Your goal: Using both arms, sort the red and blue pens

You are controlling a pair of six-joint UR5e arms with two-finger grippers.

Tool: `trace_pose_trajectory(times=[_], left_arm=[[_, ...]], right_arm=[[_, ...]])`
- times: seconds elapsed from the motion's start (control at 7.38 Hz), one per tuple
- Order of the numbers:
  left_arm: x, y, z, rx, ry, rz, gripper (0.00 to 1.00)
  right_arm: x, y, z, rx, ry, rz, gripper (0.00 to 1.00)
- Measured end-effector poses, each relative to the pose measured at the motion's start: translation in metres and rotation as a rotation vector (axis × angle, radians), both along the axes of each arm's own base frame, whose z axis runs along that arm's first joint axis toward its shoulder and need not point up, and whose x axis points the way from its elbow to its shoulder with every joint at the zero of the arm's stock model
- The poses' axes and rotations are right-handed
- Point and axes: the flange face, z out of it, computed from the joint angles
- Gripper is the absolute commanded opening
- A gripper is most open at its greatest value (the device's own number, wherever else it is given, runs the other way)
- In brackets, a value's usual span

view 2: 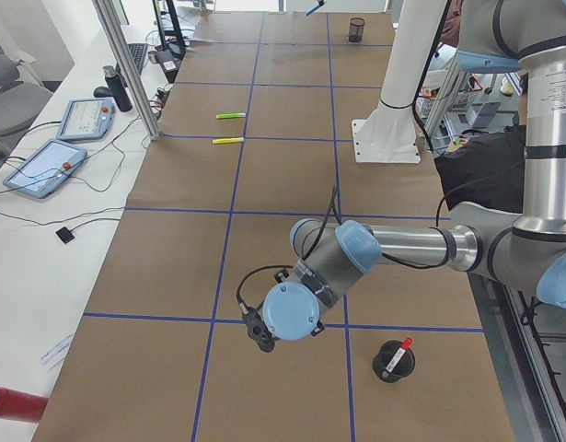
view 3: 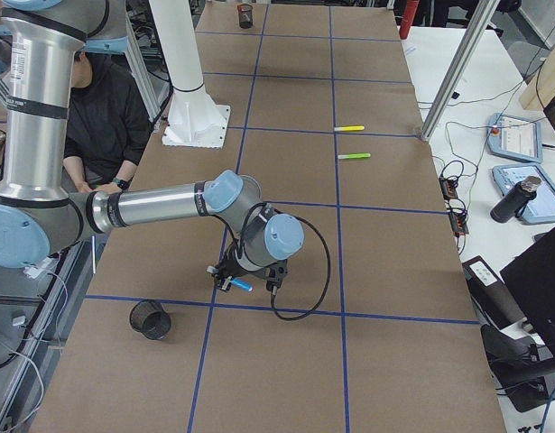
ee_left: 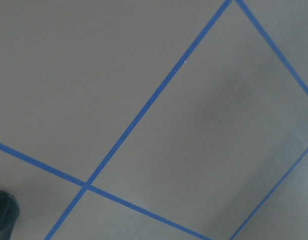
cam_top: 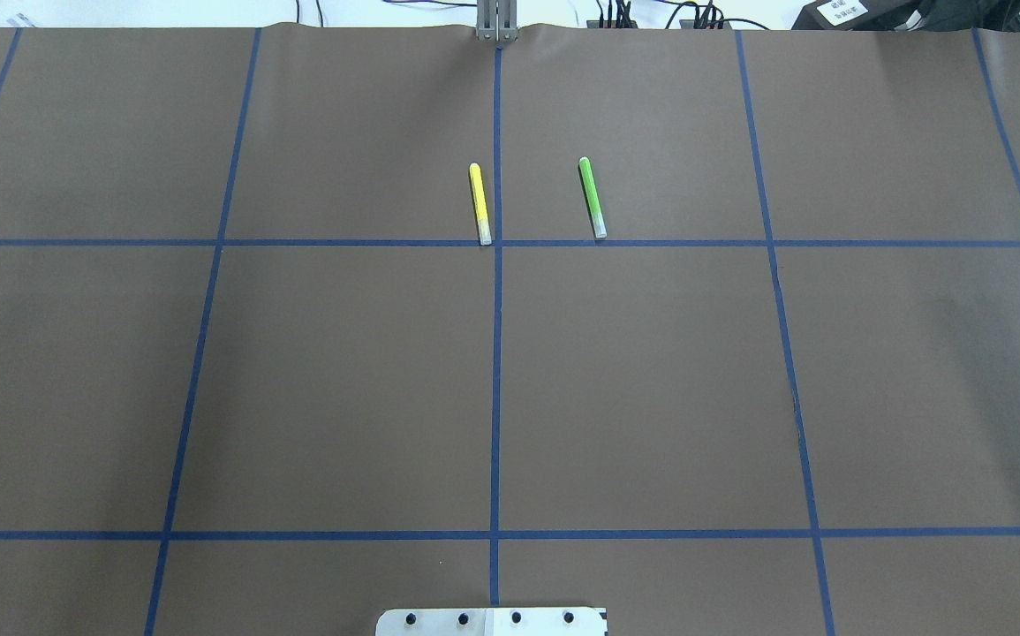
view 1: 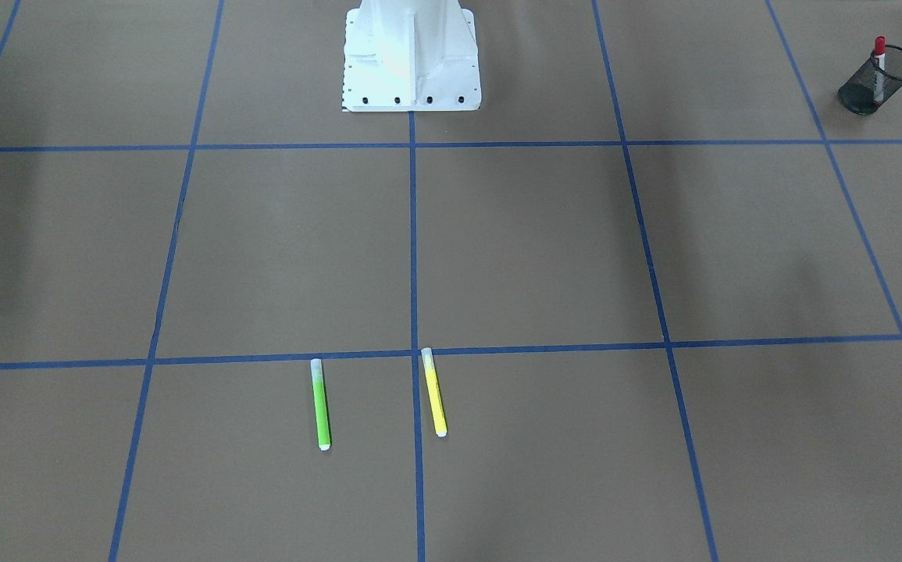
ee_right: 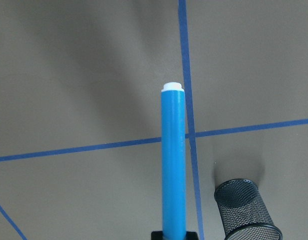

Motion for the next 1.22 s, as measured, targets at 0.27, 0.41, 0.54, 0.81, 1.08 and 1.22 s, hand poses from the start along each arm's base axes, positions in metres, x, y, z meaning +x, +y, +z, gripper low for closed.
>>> trace_pose_trajectory(times=[0.27, 0.41, 0.54, 0.81, 1.08, 1.22], left_arm=[[-0.010, -0.042, -0.055, 0.037, -0.050, -0.063, 1.00], [-0.012, -0.051, -0.067, 0.051, -0.062, -0.081, 1.00], [-0.013, -0.055, -0.072, 0.059, -0.067, -0.088, 1.00], [-0.013, -0.057, -0.077, 0.070, -0.070, -0.090, 1.00], [-0.012, -0.056, -0.084, 0.085, -0.073, -0.091, 1.00], [-0.012, -0.054, -0.086, 0.088, -0.074, -0.091, 1.00]], right_arm=[[0.022, 0.062, 0.035, -0.056, -0.061, -0.032, 0.00], [0.033, 0.083, 0.045, -0.073, -0.100, -0.061, 0.00], [0.042, 0.101, 0.052, -0.090, -0.140, -0.097, 0.00], [0.053, 0.138, 0.065, -0.168, -0.194, -0.121, 0.00], [0.050, 0.176, 0.090, -0.279, -0.256, -0.114, 0.00], [0.048, 0.188, 0.101, -0.332, -0.281, -0.104, 0.00]])
